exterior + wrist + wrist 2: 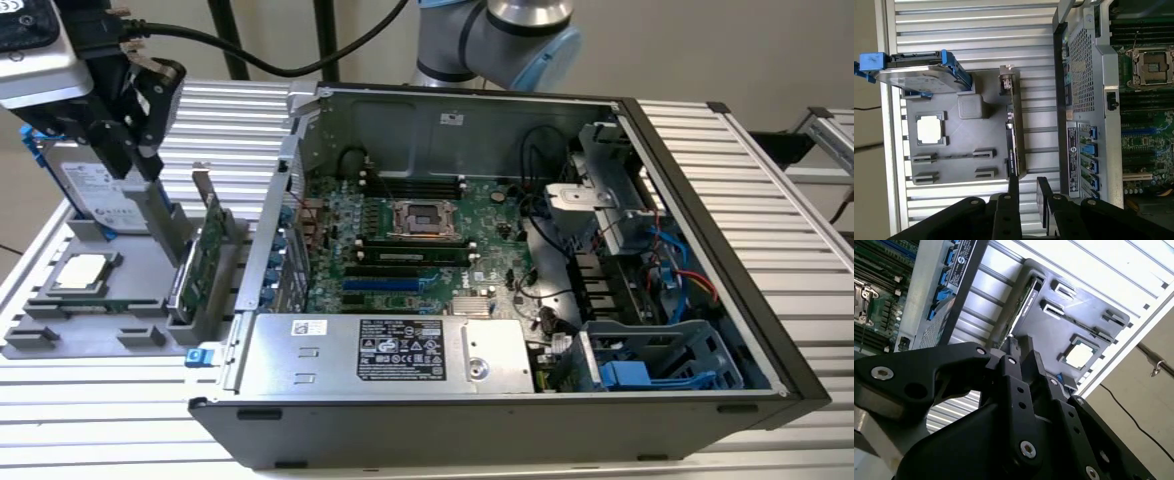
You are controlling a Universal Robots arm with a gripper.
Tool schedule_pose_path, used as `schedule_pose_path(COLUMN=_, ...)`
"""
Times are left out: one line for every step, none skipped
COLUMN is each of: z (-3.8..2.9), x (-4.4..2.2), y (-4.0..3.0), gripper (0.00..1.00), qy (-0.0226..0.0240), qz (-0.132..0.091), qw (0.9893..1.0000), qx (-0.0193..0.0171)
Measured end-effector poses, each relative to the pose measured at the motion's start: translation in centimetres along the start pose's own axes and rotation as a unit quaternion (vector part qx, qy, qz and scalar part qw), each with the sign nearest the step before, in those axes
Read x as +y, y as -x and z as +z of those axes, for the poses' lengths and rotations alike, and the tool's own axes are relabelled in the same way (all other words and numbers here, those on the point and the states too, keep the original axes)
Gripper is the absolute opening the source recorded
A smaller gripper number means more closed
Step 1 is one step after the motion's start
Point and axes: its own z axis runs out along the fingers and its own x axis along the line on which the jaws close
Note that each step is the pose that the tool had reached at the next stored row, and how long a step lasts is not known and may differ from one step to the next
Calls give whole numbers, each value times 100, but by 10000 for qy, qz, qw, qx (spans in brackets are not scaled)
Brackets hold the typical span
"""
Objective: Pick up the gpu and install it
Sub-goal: 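Reach for the gpu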
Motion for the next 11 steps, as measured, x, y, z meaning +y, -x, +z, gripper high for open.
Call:
schedule_pose_path(z=0, x=0, y=0, gripper=100, qy=0, qz=0, qw=10000, qx=0)
schedule_pose_path(z=0, x=0, y=0, gripper=100, qy=0, qz=0, qw=10000, qx=0)
schedule_pose_path(z=0, x=0, y=0, gripper=100, qy=0, qz=0, qw=10000, qx=0)
schedule_pose_path(z=0, x=0, y=0, gripper=100, qy=0, qz=0, qw=10000, qx=0)
schedule_pose_path(z=0, x=0, y=0, gripper=100, qy=0, qz=0, qw=10000, qx=0)
schedule_pose_path(z=0, x=0, y=0, gripper=100, qy=0, qz=0, qw=10000, qx=0)
schedule_pose_path(z=0, x=0, y=0, gripper=100, qy=0, qz=0, qw=10000, qx=0)
schedule_pose_path(z=0, x=0, y=0, gripper=100, qy=0, qz=-1, qw=10000, qx=0)
schedule_pose_path(z=0, x=0, y=0, gripper=100, qy=1, qz=-19, qw=10000, qx=1)
schedule_pose_path(z=0, x=0, y=0, gripper=100, qy=1, qz=-51, qw=10000, qx=2)
schedule_pose_path(z=0, x=0, y=0, gripper=100, qy=1, qz=-81, qw=10000, qx=5)
